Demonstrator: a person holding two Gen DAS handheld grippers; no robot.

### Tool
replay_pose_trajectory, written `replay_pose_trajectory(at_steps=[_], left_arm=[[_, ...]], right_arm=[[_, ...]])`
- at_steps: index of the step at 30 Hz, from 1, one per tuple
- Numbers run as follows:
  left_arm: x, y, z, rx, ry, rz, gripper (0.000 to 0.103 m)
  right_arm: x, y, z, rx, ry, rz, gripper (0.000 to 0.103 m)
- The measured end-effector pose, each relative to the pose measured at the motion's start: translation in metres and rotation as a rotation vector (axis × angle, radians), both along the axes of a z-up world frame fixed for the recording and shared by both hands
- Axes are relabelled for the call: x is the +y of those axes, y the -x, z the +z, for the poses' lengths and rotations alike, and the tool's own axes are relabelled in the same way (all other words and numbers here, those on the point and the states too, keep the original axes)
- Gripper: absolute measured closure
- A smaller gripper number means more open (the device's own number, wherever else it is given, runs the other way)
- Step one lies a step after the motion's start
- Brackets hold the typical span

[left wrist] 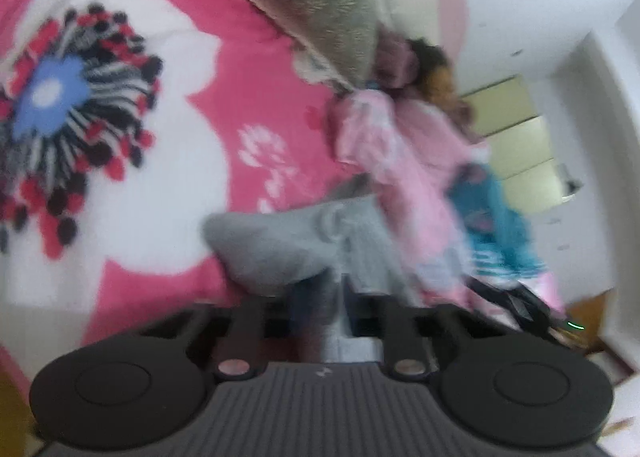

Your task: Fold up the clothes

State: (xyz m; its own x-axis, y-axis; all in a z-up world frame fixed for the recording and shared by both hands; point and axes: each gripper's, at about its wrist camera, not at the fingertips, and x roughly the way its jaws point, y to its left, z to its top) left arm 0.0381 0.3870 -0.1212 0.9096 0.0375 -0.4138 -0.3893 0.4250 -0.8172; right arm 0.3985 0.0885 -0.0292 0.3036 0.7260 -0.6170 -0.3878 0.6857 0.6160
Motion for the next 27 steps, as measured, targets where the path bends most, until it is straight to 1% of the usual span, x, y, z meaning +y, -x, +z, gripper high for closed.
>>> replay_pose_trajectory(at_steps=[2, 4, 5, 6, 8, 9, 11, 12, 15, 16, 17, 18, 20, 21, 23, 25, 27], left_arm=[[-0.009, 0.0, 0.013, 0.026, -0.105, 0.009, 0.096], [-0.017, 0.003, 0.029, 0.031, -0.217, 0.013, 0.096], [-0.019, 0.004, 0.034, 0.034, -0.256, 0.008, 0.096], [-0.018, 0.002, 0.033, 0.053, -0.26, -0.003, 0.096], [-0.009, -0.004, 0.022, 0.109, -0.229, -0.035, 0.093], [-0.003, -0.007, 0.015, 0.124, -0.198, -0.056, 0.093], [0.004, -0.002, 0.009, 0.099, -0.137, -0.071, 0.091], [0.005, 0.0, 0.011, 0.094, -0.134, -0.08, 0.091], [-0.001, 0.006, 0.023, 0.114, -0.174, -0.087, 0.087], [-0.005, 0.009, 0.027, 0.116, -0.187, -0.085, 0.082], [-0.009, 0.012, 0.032, 0.116, -0.203, -0.085, 0.074], [-0.014, 0.016, 0.036, 0.115, -0.222, -0.081, 0.069], [-0.024, 0.026, 0.047, 0.149, -0.299, -0.016, 0.032], [-0.029, 0.031, 0.052, 0.171, -0.342, 0.022, 0.029], [-0.035, 0.04, 0.062, 0.208, -0.405, 0.074, 0.029], [-0.037, 0.048, 0.07, 0.236, -0.421, 0.099, 0.029], [-0.044, 0.053, 0.08, 0.246, -0.443, 0.104, 0.029]], right_arm=[[-0.023, 0.012, -0.006, -0.001, 0.005, -0.007, 0.049], [-0.048, 0.024, -0.01, -0.007, -0.002, -0.023, 0.049], [-0.061, 0.031, -0.009, -0.014, -0.013, -0.034, 0.049], [-0.074, 0.038, -0.009, -0.021, -0.023, -0.044, 0.049], [-0.103, 0.053, -0.005, -0.048, -0.018, -0.077, 0.049], [-0.118, 0.06, -0.002, -0.063, -0.009, -0.1, 0.049], [-0.15, 0.075, 0.004, -0.088, 0.006, -0.147, 0.049], [-0.167, 0.084, 0.008, -0.097, 0.009, -0.172, 0.049], [-0.218, 0.118, 0.02, -0.132, 0.001, -0.234, 0.049], [-0.232, 0.131, 0.024, -0.144, 0.007, -0.252, 0.049], [-0.245, 0.145, 0.027, -0.157, 0.02, -0.269, 0.048], [-0.256, 0.159, 0.029, -0.169, 0.032, -0.283, 0.048], [-0.275, 0.188, 0.03, -0.193, 0.055, -0.302, 0.047], [-0.284, 0.202, 0.029, -0.204, 0.064, -0.308, 0.047], [-0.297, 0.23, 0.026, -0.228, 0.084, -0.314, 0.047], [-0.307, 0.26, 0.02, -0.259, 0.114, -0.3, 0.047], [-0.306, 0.287, 0.014, -0.303, 0.169, -0.271, 0.046]])
